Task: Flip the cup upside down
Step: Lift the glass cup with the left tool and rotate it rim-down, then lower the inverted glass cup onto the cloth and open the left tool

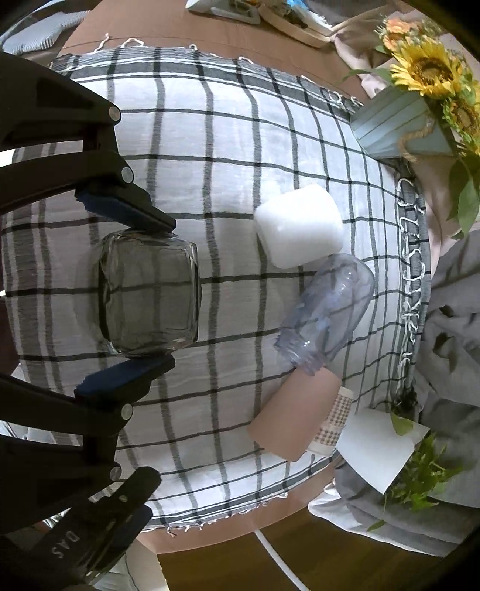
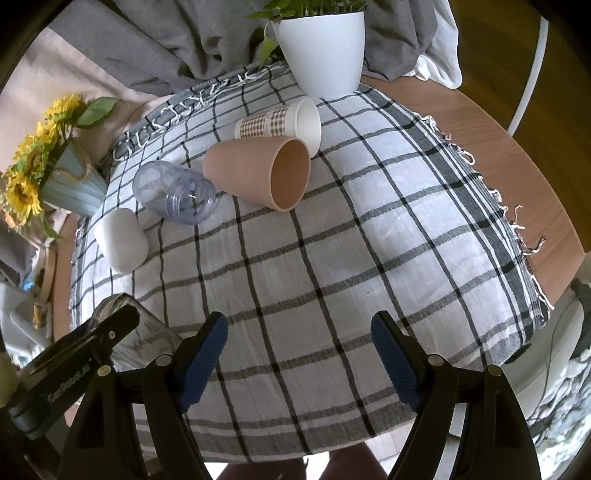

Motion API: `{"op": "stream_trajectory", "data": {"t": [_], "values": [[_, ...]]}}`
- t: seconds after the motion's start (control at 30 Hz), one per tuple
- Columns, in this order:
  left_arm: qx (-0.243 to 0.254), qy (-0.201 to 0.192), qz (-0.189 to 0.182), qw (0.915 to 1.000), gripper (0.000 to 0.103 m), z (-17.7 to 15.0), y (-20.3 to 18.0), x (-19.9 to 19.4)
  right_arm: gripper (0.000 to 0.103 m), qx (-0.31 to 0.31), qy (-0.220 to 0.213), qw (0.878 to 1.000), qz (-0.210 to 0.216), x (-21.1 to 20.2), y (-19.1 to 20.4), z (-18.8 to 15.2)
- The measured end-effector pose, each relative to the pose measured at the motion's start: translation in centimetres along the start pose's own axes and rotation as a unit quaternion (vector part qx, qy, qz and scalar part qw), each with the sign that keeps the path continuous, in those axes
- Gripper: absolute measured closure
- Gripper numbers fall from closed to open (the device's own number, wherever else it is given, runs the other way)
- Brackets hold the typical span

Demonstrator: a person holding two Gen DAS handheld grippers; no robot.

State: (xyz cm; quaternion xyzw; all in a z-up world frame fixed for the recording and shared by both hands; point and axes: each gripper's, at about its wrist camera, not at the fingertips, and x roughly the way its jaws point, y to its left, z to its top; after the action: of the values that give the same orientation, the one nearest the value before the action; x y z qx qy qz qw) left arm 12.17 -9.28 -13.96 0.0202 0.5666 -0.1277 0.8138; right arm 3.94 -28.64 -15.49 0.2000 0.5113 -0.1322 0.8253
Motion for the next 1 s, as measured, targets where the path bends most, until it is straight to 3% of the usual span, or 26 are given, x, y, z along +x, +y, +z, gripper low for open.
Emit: {"op": "stream_trajectory", "data": {"t": [0.5, 1.0], "values": [[0.008, 0.017, -0.01, 0.9998, 0.036, -3.0, -0.3, 0.0, 0.023, -0.03, -0.003, 1.0, -0.01, -0.6, 0.4, -1.1], [0.004, 0.014, -0.016, 0.9998, 0.034, -3.4, -0.2, -0.1, 0.023, -0.04, 0.002, 0.999, -0.017, -0.8, 0.4, -1.8]]}}
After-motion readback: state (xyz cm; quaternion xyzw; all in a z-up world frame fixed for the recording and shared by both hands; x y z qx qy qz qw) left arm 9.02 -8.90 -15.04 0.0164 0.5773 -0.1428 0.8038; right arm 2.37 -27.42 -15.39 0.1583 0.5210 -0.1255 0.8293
